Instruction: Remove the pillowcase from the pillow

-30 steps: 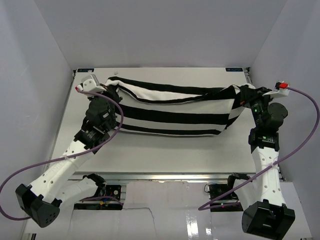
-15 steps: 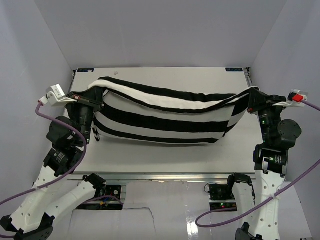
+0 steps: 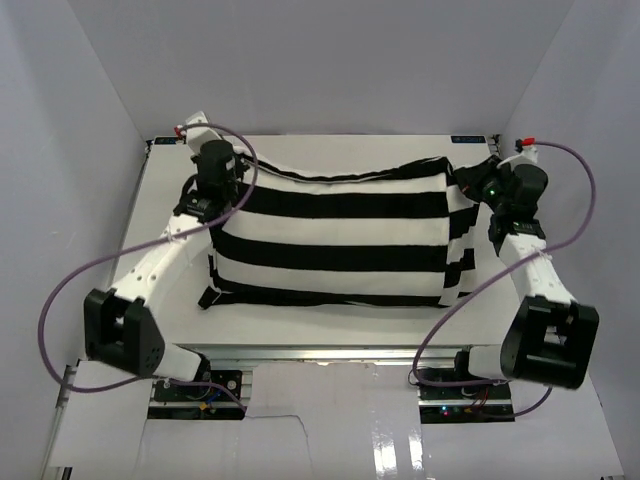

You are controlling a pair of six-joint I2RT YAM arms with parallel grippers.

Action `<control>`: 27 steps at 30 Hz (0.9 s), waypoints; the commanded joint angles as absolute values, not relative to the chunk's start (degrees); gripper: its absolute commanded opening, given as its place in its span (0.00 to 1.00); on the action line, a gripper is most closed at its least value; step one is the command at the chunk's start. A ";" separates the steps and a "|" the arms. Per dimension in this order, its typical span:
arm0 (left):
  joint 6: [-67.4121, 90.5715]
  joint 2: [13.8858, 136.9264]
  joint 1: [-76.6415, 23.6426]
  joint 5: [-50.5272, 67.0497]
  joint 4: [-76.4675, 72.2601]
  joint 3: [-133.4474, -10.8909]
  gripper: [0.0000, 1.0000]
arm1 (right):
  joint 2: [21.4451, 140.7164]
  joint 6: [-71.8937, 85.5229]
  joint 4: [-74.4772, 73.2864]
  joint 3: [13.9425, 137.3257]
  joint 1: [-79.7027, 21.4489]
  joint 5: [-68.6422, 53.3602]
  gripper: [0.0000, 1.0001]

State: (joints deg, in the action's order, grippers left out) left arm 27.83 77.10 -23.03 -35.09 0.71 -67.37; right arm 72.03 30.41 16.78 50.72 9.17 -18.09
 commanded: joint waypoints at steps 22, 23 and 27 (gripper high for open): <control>25.48 90.79 -31.20 -6.22 15.48 -75.87 0.96 | 74.45 24.52 16.16 42.72 -2.09 -20.48 0.84; 25.92 90.62 -31.11 -8.24 15.12 -72.11 0.97 | 74.70 24.70 16.87 41.93 -5.94 -20.13 0.84; 24.96 90.26 -27.00 -14.85 12.13 -66.36 0.98 | 76.37 26.18 22.75 38.77 -15.98 -17.23 0.85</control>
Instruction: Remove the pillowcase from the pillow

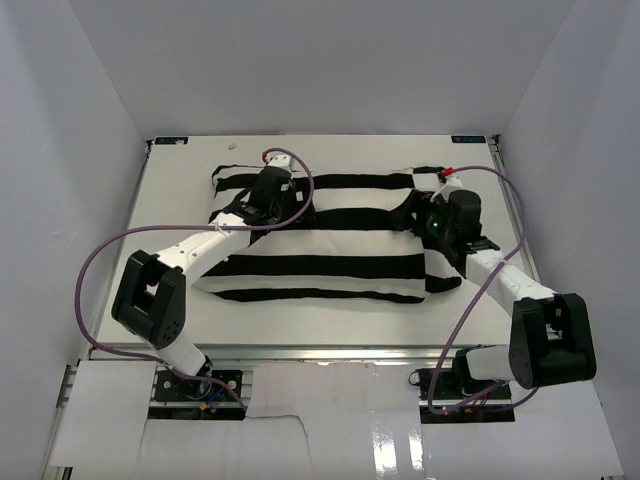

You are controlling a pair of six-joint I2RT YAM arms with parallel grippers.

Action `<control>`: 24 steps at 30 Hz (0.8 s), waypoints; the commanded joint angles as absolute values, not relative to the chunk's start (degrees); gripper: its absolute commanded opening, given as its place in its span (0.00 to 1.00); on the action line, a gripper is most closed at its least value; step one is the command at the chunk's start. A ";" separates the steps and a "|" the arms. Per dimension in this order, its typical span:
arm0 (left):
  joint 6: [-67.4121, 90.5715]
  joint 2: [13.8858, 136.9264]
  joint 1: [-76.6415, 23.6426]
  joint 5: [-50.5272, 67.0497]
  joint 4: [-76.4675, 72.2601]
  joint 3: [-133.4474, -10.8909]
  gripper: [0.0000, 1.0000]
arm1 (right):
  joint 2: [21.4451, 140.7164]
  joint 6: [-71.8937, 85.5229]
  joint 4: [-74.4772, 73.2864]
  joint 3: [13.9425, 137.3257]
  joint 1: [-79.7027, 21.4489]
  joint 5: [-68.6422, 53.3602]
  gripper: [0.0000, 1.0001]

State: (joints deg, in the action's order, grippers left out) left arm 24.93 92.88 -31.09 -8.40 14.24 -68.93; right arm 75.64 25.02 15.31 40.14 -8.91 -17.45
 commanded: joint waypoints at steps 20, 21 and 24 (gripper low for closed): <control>18.81 91.04 -45.95 -14.49 22.93 -81.11 0.97 | 61.36 21.36 12.04 36.84 -24.08 -0.19 0.89; 18.72 91.05 -47.27 -15.20 23.46 -81.12 0.97 | 60.83 21.36 12.04 36.13 -23.91 -0.18 0.88; 19.07 95.18 -50.71 -18.53 25.31 -84.02 0.96 | 59.50 22.41 12.04 34.11 -23.20 -0.26 0.84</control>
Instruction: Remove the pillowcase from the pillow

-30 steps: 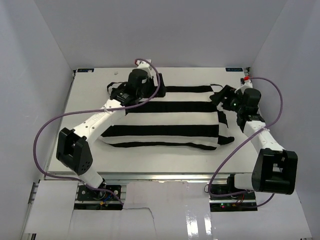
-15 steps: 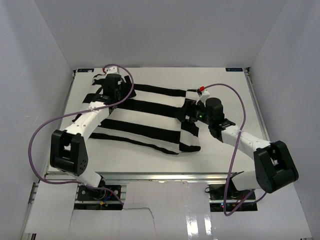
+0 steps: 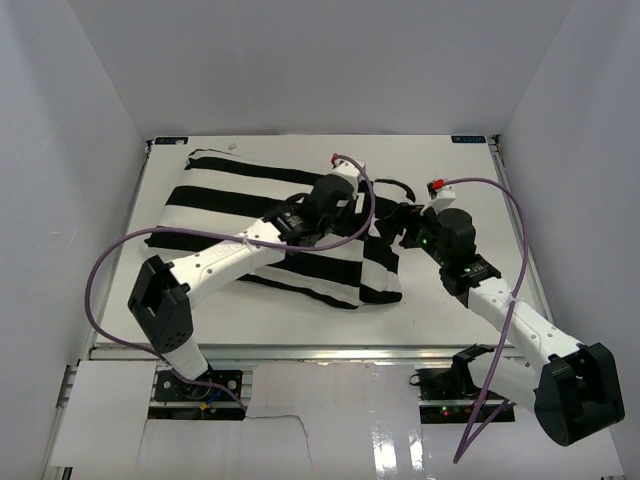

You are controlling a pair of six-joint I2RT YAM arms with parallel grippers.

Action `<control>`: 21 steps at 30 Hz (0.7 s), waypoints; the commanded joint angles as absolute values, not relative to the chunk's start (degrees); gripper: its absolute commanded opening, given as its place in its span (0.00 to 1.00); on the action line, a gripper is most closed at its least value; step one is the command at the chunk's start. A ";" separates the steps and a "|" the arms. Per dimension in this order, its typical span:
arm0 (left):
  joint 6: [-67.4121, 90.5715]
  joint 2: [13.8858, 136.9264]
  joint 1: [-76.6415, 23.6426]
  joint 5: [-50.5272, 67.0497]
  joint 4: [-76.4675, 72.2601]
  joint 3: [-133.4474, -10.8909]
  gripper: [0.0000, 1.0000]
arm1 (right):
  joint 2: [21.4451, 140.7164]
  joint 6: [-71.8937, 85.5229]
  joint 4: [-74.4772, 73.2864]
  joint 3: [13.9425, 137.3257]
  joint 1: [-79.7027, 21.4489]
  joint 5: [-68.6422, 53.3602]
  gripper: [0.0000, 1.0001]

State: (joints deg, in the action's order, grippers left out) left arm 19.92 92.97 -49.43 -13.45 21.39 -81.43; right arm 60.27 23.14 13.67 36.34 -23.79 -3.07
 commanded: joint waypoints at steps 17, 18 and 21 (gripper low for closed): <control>23.46 101.34 -53.17 -20.66 25.66 -87.36 0.29 | 59.50 31.10 27.41 18.91 -23.20 1.59 0.68; 23.73 100.47 -53.26 -20.05 25.58 -87.36 0.24 | 60.11 31.55 30.21 18.46 -23.20 0.97 0.68; 24.08 97.75 -53.26 -15.74 23.47 -86.84 0.02 | 62.84 32.34 32.17 18.54 -23.20 0.62 0.64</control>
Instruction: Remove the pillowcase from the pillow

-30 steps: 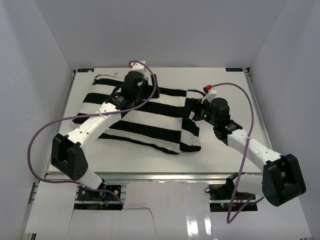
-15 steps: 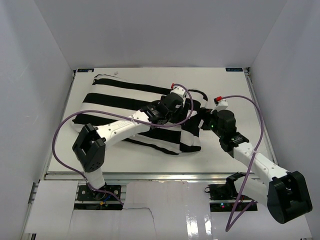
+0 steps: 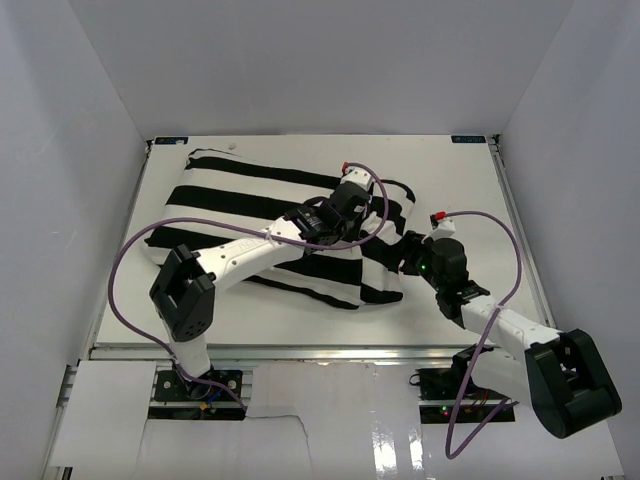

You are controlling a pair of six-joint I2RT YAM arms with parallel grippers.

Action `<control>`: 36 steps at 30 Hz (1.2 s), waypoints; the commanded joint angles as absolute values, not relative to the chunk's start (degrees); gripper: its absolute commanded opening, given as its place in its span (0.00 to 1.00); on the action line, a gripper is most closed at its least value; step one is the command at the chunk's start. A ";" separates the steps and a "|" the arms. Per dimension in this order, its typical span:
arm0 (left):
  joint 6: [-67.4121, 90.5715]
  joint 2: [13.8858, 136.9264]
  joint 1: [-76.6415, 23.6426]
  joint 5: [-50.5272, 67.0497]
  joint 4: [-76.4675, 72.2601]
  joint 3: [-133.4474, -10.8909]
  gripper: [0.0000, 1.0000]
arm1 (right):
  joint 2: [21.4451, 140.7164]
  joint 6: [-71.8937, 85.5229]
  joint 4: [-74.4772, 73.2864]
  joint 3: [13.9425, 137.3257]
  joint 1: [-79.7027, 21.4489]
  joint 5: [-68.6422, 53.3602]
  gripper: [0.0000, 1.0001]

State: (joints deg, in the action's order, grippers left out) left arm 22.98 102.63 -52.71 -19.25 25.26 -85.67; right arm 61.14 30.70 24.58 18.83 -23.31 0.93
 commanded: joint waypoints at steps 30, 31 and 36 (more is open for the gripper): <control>28.04 89.56 -51.86 -17.14 11.43 -75.06 0.00 | 73.19 34.72 15.64 44.81 -27.77 8.00 0.79; 28.12 89.47 -51.86 -17.31 11.34 -74.88 0.00 | 74.26 34.89 15.82 45.26 -28.30 8.69 0.79; 28.47 89.56 -51.68 -19.68 10.90 -74.01 0.00 | 80.49 34.37 12.23 47.46 -31.28 14.49 0.77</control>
